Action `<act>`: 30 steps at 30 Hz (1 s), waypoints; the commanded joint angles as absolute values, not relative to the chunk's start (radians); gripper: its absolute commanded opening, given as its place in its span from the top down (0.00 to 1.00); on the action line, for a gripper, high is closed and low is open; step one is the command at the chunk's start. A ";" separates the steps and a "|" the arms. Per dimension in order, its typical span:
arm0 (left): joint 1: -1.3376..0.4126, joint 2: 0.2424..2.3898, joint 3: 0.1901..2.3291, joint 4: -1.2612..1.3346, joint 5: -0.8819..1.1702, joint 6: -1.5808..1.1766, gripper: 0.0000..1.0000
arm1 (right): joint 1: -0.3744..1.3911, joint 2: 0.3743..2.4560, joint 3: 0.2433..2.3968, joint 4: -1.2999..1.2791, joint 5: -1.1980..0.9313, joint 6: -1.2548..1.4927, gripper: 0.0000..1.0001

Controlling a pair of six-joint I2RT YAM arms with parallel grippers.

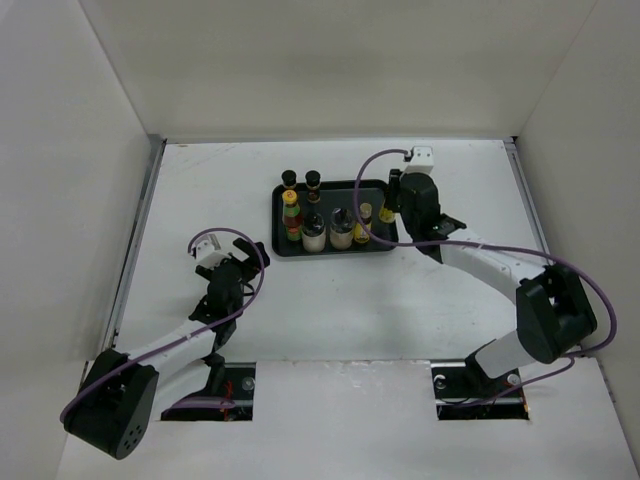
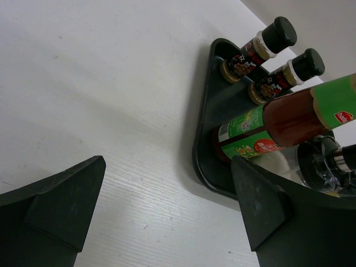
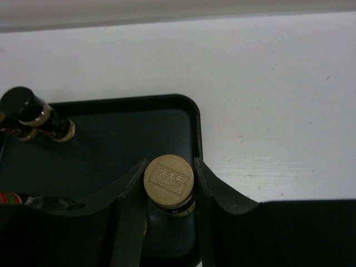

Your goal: Organize the condiment bottles

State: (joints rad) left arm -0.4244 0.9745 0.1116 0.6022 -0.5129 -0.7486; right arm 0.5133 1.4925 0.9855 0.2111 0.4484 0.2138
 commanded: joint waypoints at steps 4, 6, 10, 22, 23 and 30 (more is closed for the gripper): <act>-0.423 0.960 0.127 0.643 -0.512 -0.758 0.00 | 0.551 1.468 0.917 0.319 0.463 0.252 0.61; -0.423 0.966 0.127 0.646 -0.517 -0.758 0.00 | 0.564 1.470 0.899 0.322 0.471 0.262 0.60; -0.424 0.973 0.130 0.646 -0.511 -0.758 0.00 | 0.585 1.483 0.873 0.333 0.472 0.271 0.60; -0.418 0.963 0.129 0.637 -0.520 -0.756 0.00 | 0.617 1.470 0.870 0.310 0.555 0.284 0.25; -0.418 0.959 0.129 0.637 -0.520 -0.756 0.00 | 0.616 1.454 0.870 0.304 0.567 0.284 0.21; -0.416 0.973 0.132 0.635 -0.528 -0.756 0.00 | 0.598 1.293 0.784 0.310 0.647 0.346 0.00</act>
